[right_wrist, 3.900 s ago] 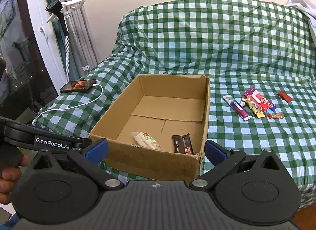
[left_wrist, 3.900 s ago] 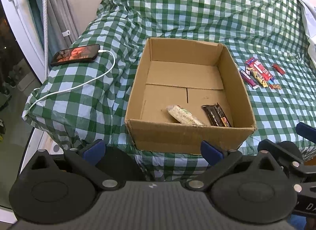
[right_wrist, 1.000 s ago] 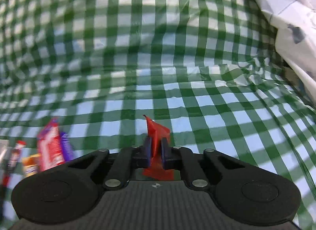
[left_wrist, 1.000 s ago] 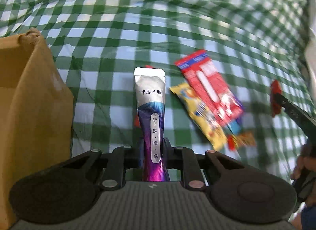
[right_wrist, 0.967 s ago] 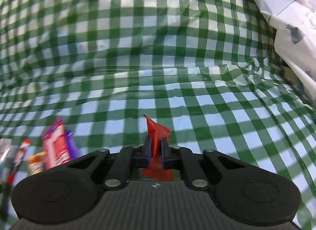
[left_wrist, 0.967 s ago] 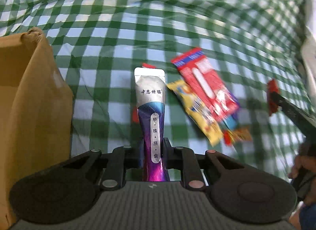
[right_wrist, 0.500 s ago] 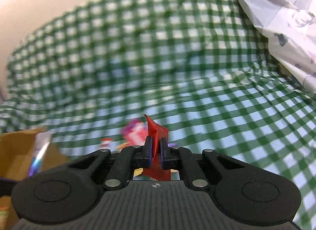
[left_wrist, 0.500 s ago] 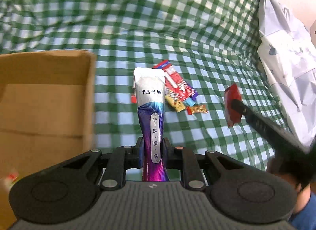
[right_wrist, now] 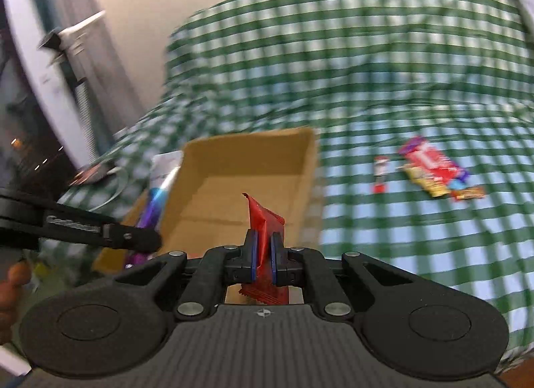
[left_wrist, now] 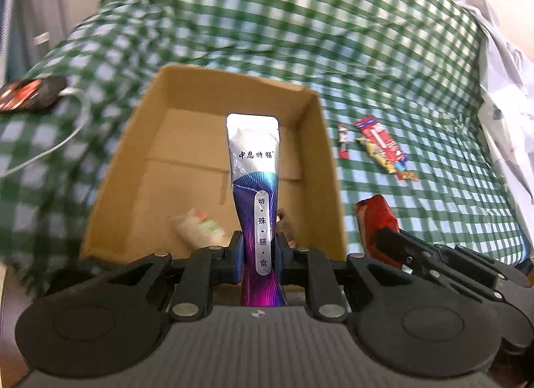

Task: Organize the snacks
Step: 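Carry the red packet and purple tube snack over the box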

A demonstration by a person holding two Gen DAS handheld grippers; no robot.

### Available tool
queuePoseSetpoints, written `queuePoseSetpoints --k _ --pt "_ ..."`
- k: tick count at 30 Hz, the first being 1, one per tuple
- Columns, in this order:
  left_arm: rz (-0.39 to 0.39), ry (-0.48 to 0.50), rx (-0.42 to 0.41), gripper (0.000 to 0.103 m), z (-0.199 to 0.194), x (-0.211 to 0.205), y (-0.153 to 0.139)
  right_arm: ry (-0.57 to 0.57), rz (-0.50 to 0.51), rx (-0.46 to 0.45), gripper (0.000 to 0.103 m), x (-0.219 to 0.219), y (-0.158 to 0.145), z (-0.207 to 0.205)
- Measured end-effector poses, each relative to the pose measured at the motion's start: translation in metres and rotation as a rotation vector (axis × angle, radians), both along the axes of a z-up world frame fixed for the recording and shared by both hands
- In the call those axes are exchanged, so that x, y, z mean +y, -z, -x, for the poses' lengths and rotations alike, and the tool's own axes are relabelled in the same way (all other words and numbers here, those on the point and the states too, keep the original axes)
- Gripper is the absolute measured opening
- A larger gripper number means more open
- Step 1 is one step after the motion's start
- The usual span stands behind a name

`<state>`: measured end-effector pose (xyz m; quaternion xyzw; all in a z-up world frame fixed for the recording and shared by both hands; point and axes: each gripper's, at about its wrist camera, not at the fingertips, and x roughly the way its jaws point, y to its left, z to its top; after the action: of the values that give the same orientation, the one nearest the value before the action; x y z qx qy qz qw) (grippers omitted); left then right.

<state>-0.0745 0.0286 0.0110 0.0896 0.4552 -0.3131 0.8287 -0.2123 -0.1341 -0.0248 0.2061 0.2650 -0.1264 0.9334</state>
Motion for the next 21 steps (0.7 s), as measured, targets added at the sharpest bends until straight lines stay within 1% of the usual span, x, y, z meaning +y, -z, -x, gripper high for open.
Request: queuePoseSetpoints --k 3,6,14,21 --pt "0.010 -0.019 -0.001 0.020 0.005 0.036 -0.002 -0.054 0.014 0.004 0.008 0.035 -0.009 -0.003" --pt "0.023 -0.023 -0.003 0.020 0.012 0.058 -0.002 -0.083 0.038 0.005 0.008 0.063 -0.015 -0.002" --pt "0.077 -0.028 -0.024 0.020 0.027 0.087 -0.008 -0.103 0.090 0.003 0.008 0.108 -0.025 0.011" --pt "0.101 -0.021 -0.033 0.020 0.035 0.096 -0.015 -0.087 0.116 -0.012 0.008 0.121 -0.032 0.017"
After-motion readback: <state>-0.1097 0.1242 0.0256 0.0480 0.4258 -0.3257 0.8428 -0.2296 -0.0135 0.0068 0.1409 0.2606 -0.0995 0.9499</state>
